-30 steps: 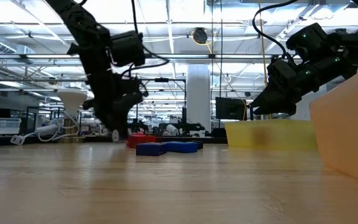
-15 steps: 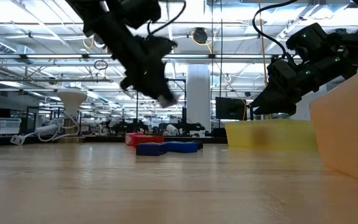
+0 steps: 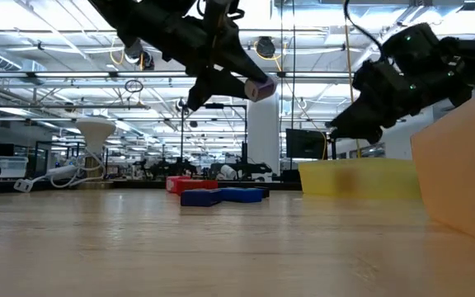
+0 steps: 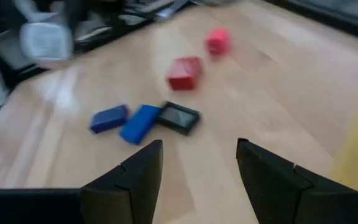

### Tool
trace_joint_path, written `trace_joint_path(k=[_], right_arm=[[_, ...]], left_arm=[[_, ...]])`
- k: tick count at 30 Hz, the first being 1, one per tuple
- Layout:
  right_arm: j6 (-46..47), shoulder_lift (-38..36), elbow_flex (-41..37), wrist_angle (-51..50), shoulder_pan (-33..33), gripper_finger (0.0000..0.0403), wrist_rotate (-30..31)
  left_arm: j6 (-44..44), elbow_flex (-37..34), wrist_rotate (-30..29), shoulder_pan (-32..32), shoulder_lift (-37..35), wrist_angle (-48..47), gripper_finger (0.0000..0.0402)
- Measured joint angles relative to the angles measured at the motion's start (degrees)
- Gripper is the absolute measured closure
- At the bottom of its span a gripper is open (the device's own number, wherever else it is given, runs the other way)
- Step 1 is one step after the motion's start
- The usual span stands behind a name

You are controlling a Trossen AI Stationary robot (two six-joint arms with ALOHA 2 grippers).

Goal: Pick & Place Office items
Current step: Put the purple charger adapter into the yellow bin

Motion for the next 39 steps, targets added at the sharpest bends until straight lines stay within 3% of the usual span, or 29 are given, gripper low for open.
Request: trace_joint_path(k=[8, 18, 27, 39], right_arm=[[-17.2, 0.3, 0.0, 5.0, 12.7, 0.0206, 1.5], [-33.3, 5.2, 0.0, 16.4, 27.4, 0.0143, 21.2], [-34.8, 12.8, 0.0, 32.8, 29.9, 0.0123, 21.0], [-31.8, 22.0, 4.0, 35.8, 29.9, 0.0129, 18.0]], left_arm=[[0.0, 0.0, 4.3, 0.2, 1.6, 2.0, 0.0271], [-1.1, 0.0, 17.5, 2.3, 7.7, 16.1, 0.0268], [-1.5, 0.0, 19.5, 2.0, 8.2, 18.2, 0.0275], [-2.3, 0.0, 18.5, 1.5, 8.1, 19.3, 0.0275]])
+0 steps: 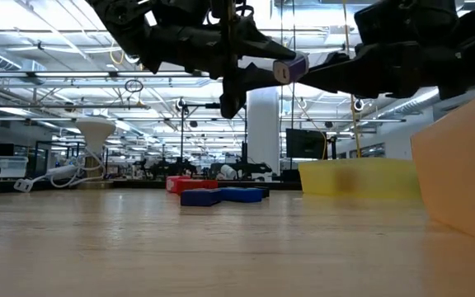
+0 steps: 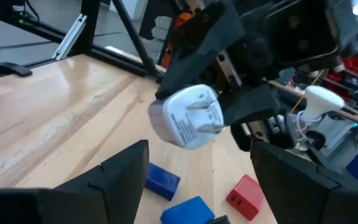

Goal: Pick & Place Office items
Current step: Put the purple charger adapter into the yellow bin

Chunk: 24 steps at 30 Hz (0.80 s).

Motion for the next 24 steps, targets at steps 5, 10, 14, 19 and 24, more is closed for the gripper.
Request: trace_joint_path(k=[5, 10, 14, 19, 24], right_arm=[[0.1, 2.6, 1.7, 0.1, 0.1, 0.0134, 0.0], [-0.2, 4.5, 3.2, 0.1, 1.3, 0.0143, 0.0], [-0.5, 5.4, 4.6, 0.2, 2.1, 0.0151, 0.1], [-0.5, 5.3, 5.0, 0.1, 2.2, 0.0162, 0.2], [-0.5, 5.3, 5.0, 0.0, 2.2, 0.0181, 0.2]], left_arm=[[0.0, 0.0, -0.1, 0.0, 0.0, -1.3, 0.0270], [0.0, 0.0, -1.3, 0.0, 0.0, -2.2, 0.0274], [0.0, 0.0, -1.5, 0.1, 0.0, -2.8, 0.0271], [0.0, 0.0, -1.6, 0.1, 0.0, -2.7, 0.0270], [0.0, 0.0, -1.5, 0.1, 0.0, -2.7, 0.0272]])
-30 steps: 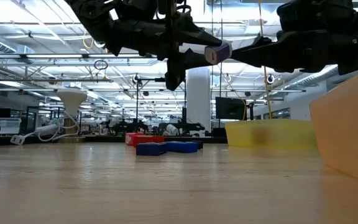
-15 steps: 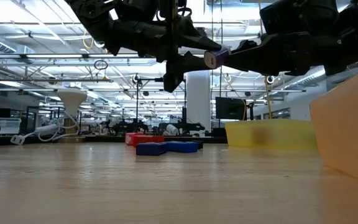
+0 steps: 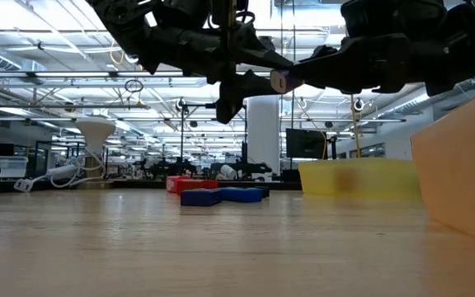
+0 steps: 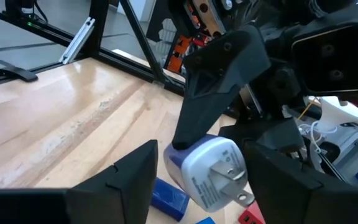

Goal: Pick & Place Office items
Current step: Put the purple charger adapter into the yellow bin

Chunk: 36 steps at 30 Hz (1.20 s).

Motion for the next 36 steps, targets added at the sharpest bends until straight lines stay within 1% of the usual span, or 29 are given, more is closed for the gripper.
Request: trace_joint_path(k=[4, 10, 13, 15, 20, 25, 28, 30, 32, 33, 36], right_arm=[[-1.2, 0.0, 0.0, -1.1, 0.0, 0.0203, 0.2], [-1.3, -0.1, 0.0, -2.0, 0.0, 0.0241, -0.1], [-1.3, -0.1, 0.0, -2.3, 0.0, 0.0251, -0.2], [-1.3, -0.1, 0.0, -2.8, 0.0, 0.0254, 0.0], [-0.8, 0.1, 0.0, -4.3, 0.0, 0.0257, -0.4], [-0.8, 0.0, -0.1, -6.3, 0.0, 0.0258, -0.2], [0.5, 0.0, -0.1, -6.4, -0.1, 0.0258, -0.3], [2.7, -0.9, -0.1, -7.3, -0.5, 0.0259, -0.3], [5.0, -2.2, 0.0, -8.7, -1.3, 0.0259, -0.9], [6.2, -3.3, 0.0, -10.5, -1.9, 0.0259, -1.7], [10.3, -6.8, -0.1, -15.1, -4.0, 0.0259, -4.6]], left_arm=[[0.0, 0.0, 0.0, 0.0, 0.0, -0.1, 0.0265], [0.6, -0.1, 0.4, 0.0, 0.0, -0.5, 0.0271], [1.5, -0.1, 0.4, 0.0, 0.1, -0.6, 0.0261], [2.2, -0.1, -0.1, 0.0, 0.1, -0.6, 0.0247], [6.6, 0.0, -4.2, 0.3, -0.1, 1.5, 0.0209], [9.4, 0.0, -4.1, 2.4, -1.3, 0.8, 0.0182], [9.1, 0.0, -4.1, 4.4, -3.0, -0.4, 0.0171], [9.4, 0.0, -2.7, 5.8, -4.5, -3.8, 0.0166], [10.1, 0.0, -2.4, 6.8, -5.7, -5.7, 0.0162], [10.6, 0.0, -2.9, 7.0, -6.3, -6.8, 0.0161], [13.6, 0.0, -7.3, 6.7, -6.8, -7.0, 0.0161]])
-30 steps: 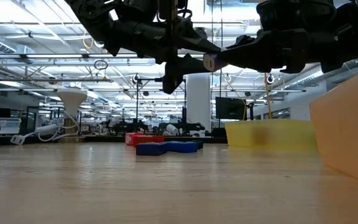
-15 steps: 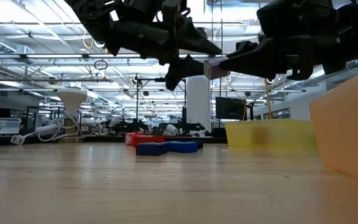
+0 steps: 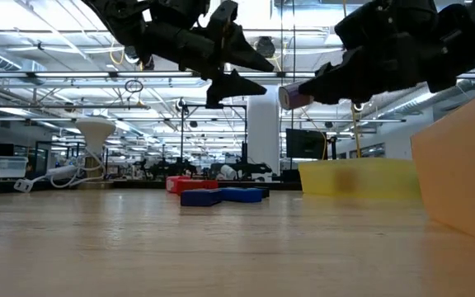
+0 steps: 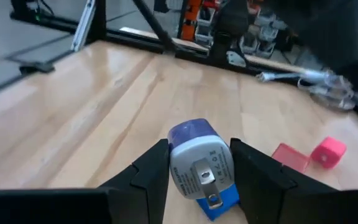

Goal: Pick & Place Office items
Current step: Put the purple charger adapter into the yellow bin

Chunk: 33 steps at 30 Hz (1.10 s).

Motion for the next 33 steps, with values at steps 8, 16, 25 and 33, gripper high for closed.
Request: trace_joint_path(k=[8, 16, 25, 33], right_arm=[[6.9, -10.9, -2.1, -11.3, -6.0, 0.0259, -3.0], [13.0, -20.0, -7.7, -13.6, -14.5, 0.0259, -2.9], [18.5, -26.7, -12.9, -15.9, -22.9, 0.0259, 4.9], [20.3, -27.0, -13.0, -24.4, -28.7, 0.0259, 15.1]], left_arm=[[7.4, 0.0, -1.9, -0.2, 0.1, -4.7, 0.0160], [10.7, -0.1, -7.8, -0.2, -1.4, -6.4, 0.0160], [11.4, -0.7, -12.5, -0.3, -1.4, -5.3, 0.0160], [8.3, -1.5, -13.0, 0.1, -1.2, -4.9, 0.0160]])
